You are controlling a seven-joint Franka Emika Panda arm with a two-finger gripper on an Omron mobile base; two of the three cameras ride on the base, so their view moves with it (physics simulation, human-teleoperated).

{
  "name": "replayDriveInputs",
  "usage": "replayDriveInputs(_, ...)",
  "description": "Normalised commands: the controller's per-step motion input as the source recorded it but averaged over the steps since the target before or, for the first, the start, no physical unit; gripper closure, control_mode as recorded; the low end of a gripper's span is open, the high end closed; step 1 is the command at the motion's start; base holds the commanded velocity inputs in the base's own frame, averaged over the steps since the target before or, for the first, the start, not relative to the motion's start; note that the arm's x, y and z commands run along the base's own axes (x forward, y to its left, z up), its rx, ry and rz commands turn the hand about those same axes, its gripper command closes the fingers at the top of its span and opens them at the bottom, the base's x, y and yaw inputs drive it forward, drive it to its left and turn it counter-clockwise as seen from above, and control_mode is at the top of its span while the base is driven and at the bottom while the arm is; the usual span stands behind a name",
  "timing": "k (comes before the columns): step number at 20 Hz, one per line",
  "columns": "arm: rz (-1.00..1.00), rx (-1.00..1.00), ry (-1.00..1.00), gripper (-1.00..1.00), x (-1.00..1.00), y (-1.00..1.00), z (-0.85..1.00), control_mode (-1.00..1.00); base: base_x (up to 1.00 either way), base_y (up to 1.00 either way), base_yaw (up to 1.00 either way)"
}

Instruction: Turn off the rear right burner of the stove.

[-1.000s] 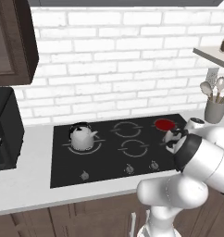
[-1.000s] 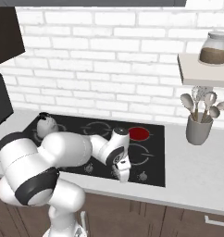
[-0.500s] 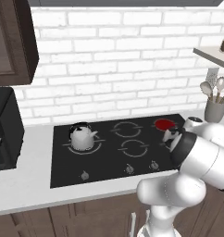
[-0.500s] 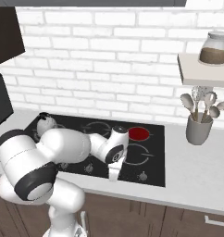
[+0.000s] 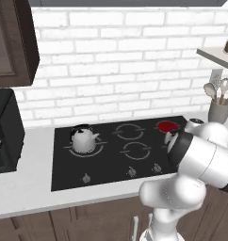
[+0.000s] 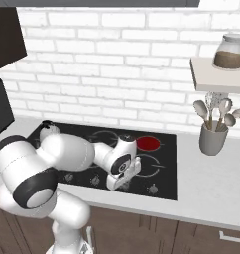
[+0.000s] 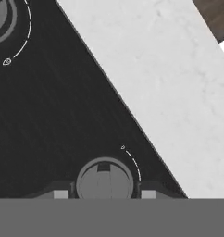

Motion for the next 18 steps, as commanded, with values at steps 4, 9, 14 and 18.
replayDriveInputs(4,-0.85,0.04,0.17,1.00,0.00,-0.06,0.00,-1.00,0.00,0.00,0.00)
replayDriveInputs(9,-0.86,0.05,0.14,1.00,0.00,-0.10,-0.01,-1.00,0.00,0.00,0.00)
replayDriveInputs(14,-0.90,0.06,0.12,1.00,0.00,-0.16,-0.02,-1.00,0.00,0.00,0.00)
replayDriveInputs(18,-0.93,0.06,0.09,1.00,0.00,-0.14,-0.02,-1.00,0.00,0.00,0.00)
